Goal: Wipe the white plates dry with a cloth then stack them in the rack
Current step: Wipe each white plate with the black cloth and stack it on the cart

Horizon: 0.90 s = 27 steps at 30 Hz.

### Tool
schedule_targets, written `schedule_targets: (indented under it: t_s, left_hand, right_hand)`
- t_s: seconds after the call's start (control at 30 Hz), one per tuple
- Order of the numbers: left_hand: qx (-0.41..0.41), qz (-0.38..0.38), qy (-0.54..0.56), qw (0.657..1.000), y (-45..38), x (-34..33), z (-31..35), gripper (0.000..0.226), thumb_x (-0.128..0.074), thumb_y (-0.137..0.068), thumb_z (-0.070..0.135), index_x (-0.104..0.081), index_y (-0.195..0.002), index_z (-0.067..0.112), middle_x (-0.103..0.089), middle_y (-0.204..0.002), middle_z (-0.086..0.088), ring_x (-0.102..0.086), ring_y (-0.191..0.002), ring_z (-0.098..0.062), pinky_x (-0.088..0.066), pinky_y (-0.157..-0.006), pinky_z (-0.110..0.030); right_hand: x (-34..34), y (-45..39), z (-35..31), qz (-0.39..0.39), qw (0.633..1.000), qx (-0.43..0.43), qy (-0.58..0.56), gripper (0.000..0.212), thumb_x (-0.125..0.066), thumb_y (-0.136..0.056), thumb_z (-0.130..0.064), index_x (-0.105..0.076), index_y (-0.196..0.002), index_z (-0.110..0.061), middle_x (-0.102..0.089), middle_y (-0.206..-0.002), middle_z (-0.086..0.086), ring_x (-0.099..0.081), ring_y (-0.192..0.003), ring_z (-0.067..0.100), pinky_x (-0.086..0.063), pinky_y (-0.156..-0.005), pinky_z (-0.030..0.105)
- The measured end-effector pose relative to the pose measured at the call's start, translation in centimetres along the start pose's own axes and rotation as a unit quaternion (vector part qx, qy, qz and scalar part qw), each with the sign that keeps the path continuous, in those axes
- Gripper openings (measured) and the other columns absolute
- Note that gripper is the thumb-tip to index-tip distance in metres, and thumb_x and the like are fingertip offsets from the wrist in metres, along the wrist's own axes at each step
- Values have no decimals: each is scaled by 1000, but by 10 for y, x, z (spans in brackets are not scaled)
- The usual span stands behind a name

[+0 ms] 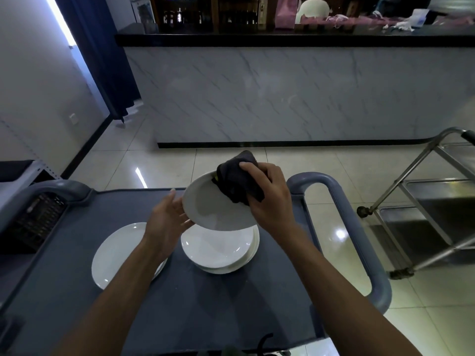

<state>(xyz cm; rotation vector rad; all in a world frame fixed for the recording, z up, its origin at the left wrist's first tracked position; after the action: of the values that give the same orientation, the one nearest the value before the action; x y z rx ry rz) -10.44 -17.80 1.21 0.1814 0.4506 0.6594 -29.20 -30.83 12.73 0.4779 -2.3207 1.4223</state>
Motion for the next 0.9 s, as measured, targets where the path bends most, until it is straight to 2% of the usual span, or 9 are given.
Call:
schedule_targets:
  t_s: [0.1,0.2,0.27,0.37,0.43,0.5,0.7,0.83,0.9]
  left_hand:
    - [33,22,-40,998,-3,0,-6,45,-52,-97,50,-70,-115,13,-70,-110,-11,-65,-107,-28,-51,-97,-55]
    - [109,34,-60,992,-1,4,-18,65,-56,-88,66,-67,-121,12,-68,-121,-10,-64,-115,-29,-52,-94,-62]
    - [151,35,-83,984,2,8,-26,74,-53,-84,74,-64,-122,11,-67,-123,-11,-64,-115,-31,-54,-92,-58]
    - [201,34,-100,974,5,12,-36,85,-55,-77,80,-61,-118,6,-71,-117,-13,-71,-104,-32,-56,-80,-47]
    - [226,17,-93,970,6,11,-39,85,-56,-74,82,-62,-107,4,-73,-106,-13,-73,-97,-33,-52,-72,-40]
    - [247,-10,-74,966,7,8,-40,82,-56,-72,83,-64,-101,7,-72,-101,-14,-72,-95,-34,-49,-69,-38]
    - [281,-52,0,958,13,-8,-43,67,-65,-72,67,-67,-96,5,-72,-107,-17,-71,-95,-38,-47,-70,-37]
    - [277,-35,55,959,15,-13,-47,48,-57,-83,50,-64,-100,6,-72,-100,-12,-72,-84,-33,-45,-66,-33]
    - [255,-32,87,962,13,-18,-45,34,-56,-84,39,-63,-97,9,-71,-98,-10,-70,-85,-30,-44,-68,-33]
  right_hand:
    - [3,2,-3,14,1000,14,-3,53,-64,-84,0,-55,-133,-19,-58,-118,13,-56,-105,31,-51,-84,47]
    - [7,2,-2,42,999,20,-7,51,-62,-86,-3,-53,-133,-20,-51,-121,5,-57,-104,31,-52,-84,45]
    - [8,2,-3,49,998,33,1,47,-61,-89,-8,-53,-133,-20,-48,-122,3,-57,-104,31,-52,-83,45]
    - [9,5,-4,60,997,51,8,42,-63,-92,-12,-53,-132,-21,-47,-123,2,-59,-103,32,-53,-81,46]
    - [12,7,-7,74,995,60,9,39,-64,-94,-12,-54,-131,-21,-46,-122,2,-61,-100,34,-53,-79,46]
    - [12,9,-10,82,994,63,16,40,-66,-93,-11,-55,-130,-21,-47,-121,3,-62,-98,36,-53,-77,47]
    - [12,17,-30,80,989,118,37,51,-77,-84,-2,-55,-126,-21,-49,-118,6,-57,-99,28,-51,-74,46]
    - [11,24,-28,73,990,112,38,55,-79,-81,2,-55,-125,-20,-50,-117,7,-54,-100,27,-51,-75,46]
    - [9,30,-26,72,991,111,34,54,-78,-82,3,-57,-125,-20,-50,-117,8,-54,-100,27,-50,-76,46]
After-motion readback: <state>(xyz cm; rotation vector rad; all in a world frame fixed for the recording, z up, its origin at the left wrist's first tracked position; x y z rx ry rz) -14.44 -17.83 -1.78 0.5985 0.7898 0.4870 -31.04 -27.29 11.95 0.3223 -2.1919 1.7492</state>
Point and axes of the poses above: each hand's wrist, its own y-axis away from the middle knuckle, its own x-axis out of the back of the hand, z = x × y, the point moved 9 cm from there along -y, towards the middle knuckle
